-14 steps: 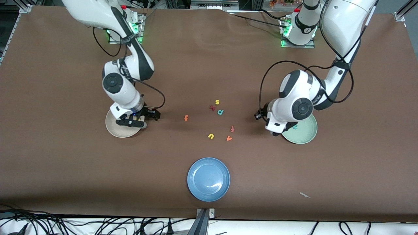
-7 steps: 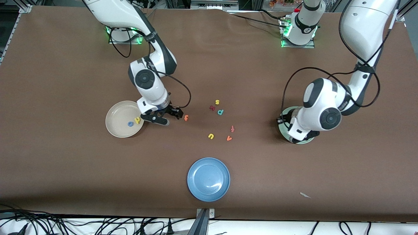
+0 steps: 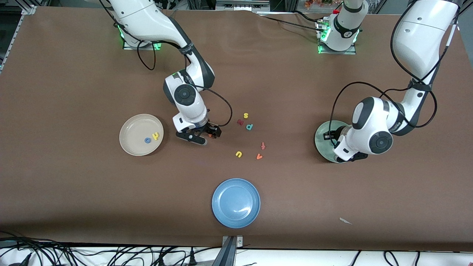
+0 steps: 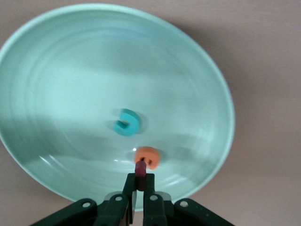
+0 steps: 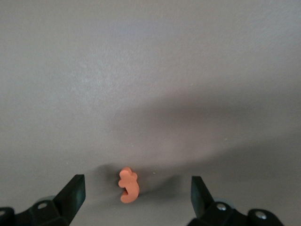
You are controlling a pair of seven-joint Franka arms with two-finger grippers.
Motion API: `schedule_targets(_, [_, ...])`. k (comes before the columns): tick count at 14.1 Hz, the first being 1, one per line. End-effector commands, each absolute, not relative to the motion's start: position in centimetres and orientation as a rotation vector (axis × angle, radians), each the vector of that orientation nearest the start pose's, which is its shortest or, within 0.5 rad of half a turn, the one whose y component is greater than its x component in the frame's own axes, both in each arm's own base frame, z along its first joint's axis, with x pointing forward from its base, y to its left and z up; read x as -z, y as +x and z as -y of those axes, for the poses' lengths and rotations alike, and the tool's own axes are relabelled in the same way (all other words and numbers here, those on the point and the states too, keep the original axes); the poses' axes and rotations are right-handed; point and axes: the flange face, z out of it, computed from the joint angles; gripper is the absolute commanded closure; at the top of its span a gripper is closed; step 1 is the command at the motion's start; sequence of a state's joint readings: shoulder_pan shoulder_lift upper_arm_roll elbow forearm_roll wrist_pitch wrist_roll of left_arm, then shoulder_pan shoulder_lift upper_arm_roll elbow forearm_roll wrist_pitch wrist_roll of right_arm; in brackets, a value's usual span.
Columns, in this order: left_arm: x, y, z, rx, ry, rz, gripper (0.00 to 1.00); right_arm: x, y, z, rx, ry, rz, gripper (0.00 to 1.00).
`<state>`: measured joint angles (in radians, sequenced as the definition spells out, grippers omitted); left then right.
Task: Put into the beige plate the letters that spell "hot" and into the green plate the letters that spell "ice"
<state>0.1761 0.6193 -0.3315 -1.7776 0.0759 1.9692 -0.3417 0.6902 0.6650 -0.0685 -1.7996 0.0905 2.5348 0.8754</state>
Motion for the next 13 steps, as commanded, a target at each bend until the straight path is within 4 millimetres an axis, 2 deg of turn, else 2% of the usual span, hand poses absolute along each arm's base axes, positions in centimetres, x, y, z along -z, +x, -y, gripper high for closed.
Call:
schedule_targets(1, [-19.4,61.3,3.9,-0.639,-3.118,0.144,1.00,-17.6,53.7,-39.8,0.065,-3.040,-0.488,0.05])
schedule_targets(2, [-19.4,61.3,3.3,-0.627,-3.102,0.119,1.00,-17.3,53.6,-39.9,0.062,-3.042,-0.486,0.12])
schedule_targets(3, [-18.7,61.2,3.8,-0.623,-3.070,0.080,1.00,-17.2,53.6,-40.0,0.064,-3.042,-0.483,0.21])
schedule_targets(5, [-17.5,61.3,3.1,-0.612,-3.041,0.046,1.00,-17.4,53.8,-40.2,0.068,-3.038,-0.481,0.41])
schedule_targets(6, [-16.9,61.3,2.9,-0.622,-3.045,0.037,1.00,-17.1,53.8,-40.3,0.065,-3.040,-0.483,0.48])
schedule_targets(9, [-17.1,61.5,2.4,-0.623,-3.049,0.057,1.00,-17.1,53.3,-40.7,0.060,-3.038,-0.507,0.57])
schedule_targets(11, [-18.1,62.2,2.1,-0.592,-3.061,0.078,0.01,-16.9,53.2,-40.7,0.057,-3.039,-0.515,0.64])
schedule_targets(13, [-20.1,62.8,2.0,-0.566,-3.059,0.083,0.00,-16.7,53.0,-40.6,0.052,-3.042,-0.518,0.69])
